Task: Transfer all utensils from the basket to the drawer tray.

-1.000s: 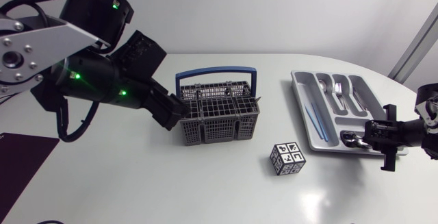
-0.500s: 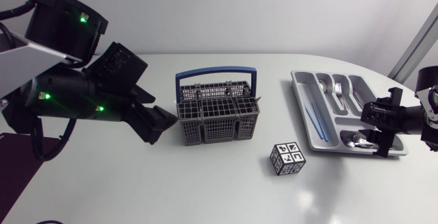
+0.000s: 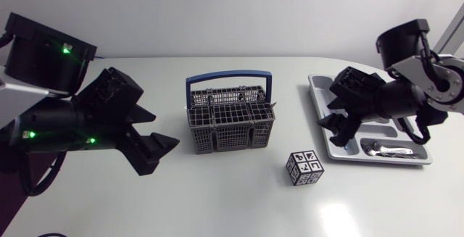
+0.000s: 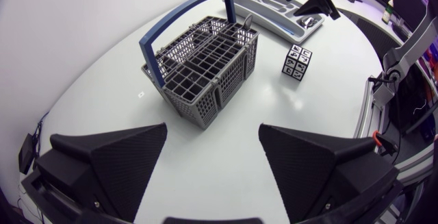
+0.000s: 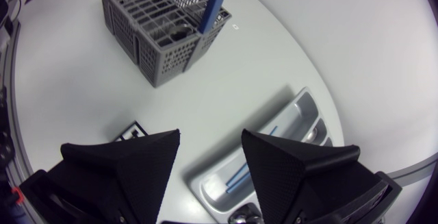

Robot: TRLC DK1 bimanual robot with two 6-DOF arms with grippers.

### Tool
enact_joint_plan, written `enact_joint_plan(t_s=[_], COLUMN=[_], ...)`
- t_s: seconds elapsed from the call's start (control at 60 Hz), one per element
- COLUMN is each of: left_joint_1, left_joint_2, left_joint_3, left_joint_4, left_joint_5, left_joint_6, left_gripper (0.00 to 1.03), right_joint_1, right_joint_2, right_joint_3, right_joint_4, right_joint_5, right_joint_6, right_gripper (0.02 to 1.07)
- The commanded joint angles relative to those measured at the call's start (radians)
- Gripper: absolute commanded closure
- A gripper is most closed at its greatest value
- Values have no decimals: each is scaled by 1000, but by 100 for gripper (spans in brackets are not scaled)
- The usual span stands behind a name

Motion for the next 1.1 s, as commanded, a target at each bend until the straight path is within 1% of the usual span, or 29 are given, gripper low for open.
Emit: enact_joint_plan(t_s=[0.0,0.117,0.167,0.2,0.25,0.3,0.333,0.417,0.483,0.55,0.6,0.617,0.633,0.683,0.717,0.733,0.767,0.95,1.083], left_joint_1=[3,1,3,3,5,6,6,9,14,17,20,21,23,25,25,25,29,38,34], left_joint_2=[-25,-49,-62,-65,-72,-75,-78,-91,-103,-114,-120,-121,-126,-132,-134,-138,-140,-148,-146], left_joint_3=[-47,-71,-80,-85,-94,-103,-108,-122,-132,-143,-151,-151,-155,-163,-168,-171,-175,-195,-208], left_joint_4=[13,15,18,18,22,27,29,32,33,35,35,35,35,36,36,38,39,65,82], left_joint_5=[-9,-21,-21,-21,-21,-23,-21,-23,-23,-23,-23,-23,-23,-23,-23,-21,-21,-23,-23], left_joint_6=[33,41,41,41,41,41,41,43,49,52,55,55,55,58,59,59,61,61,58], left_gripper=[10,10,10,10,10,10,10,10,10,10,10,10,10,10,10,10,10,10,10], right_joint_1=[65,118,147,151,174,187,191,210,213,211,213,213,217,225,225,223,220,214,202], right_joint_2=[59,126,158,180,218,241,257,296,339,370,375,376,376,382,389,390,395,427,462], right_joint_3=[91,206,261,295,344,372,388,424,461,484,485,485,482,485,487,488,491,519,527], right_joint_4=[-54,-120,-161,-190,-226,-232,-232,-229,-227,-253,-259,-259,-259,-259,-259,-259,-258,-282,-289], right_joint_5=[7,1,-39,-53,-76,-125,-137,-137,-132,-132,-99,-90,-53,10,22,22,16,-4,-44], right_joint_6=[213,427,473,504,553,588,611,682,829,923,989,996,1030,1095,1135,1145,1161,1216,1236], right_gripper=[40,40,40,36,36,36,36,36,36,36,37,37,42,55,65,68,69,69,69])
